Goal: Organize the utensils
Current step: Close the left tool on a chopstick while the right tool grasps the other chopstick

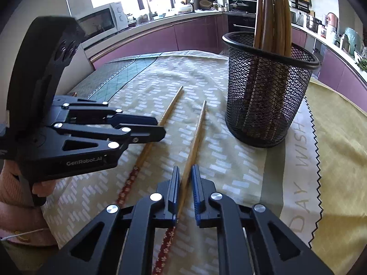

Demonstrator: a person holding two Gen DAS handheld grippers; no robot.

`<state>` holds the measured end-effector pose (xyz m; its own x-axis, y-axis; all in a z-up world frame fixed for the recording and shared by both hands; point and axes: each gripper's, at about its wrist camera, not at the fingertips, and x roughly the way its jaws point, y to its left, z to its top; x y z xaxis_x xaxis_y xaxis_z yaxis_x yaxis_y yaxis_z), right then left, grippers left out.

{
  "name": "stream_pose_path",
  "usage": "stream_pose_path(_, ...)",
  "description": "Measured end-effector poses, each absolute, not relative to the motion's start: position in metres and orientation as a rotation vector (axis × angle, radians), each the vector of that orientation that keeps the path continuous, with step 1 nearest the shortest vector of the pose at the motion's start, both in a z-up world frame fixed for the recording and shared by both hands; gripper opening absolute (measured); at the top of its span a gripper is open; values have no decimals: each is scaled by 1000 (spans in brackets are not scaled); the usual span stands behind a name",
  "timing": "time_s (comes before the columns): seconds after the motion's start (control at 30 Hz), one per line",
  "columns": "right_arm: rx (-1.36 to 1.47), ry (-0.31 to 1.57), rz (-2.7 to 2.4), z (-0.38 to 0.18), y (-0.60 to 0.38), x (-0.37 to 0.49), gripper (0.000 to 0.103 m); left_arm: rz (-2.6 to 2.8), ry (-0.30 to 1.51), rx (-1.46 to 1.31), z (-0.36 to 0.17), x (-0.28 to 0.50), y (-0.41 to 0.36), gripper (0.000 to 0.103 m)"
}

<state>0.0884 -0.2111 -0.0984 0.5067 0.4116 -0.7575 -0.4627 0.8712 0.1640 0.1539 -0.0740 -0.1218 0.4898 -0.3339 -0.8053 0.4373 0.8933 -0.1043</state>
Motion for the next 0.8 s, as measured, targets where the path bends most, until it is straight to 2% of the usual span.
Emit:
stream_pose_path(0.13, -63, 896, 522, -99, -208, 93, 10, -478, 952, 123, -122, 144, -69, 13)
stream_pose_path(0.27, -67, 891, 513, -100, -203, 99, 10, -468, 952, 127, -122, 141, -64, 18)
stream_pose_path(0.5, -40, 891, 504, -100, -200, 105, 8, -455, 946, 143, -122, 149, -71, 19)
stream_pose_path(0.6, -7, 888, 499, -100, -205, 105, 6, -434, 938, 135, -122, 151, -71, 11)
stream_pose_path(0.8, 48, 869, 529, -94, -212, 101, 6, -418, 938, 95, -121, 147, -67, 8)
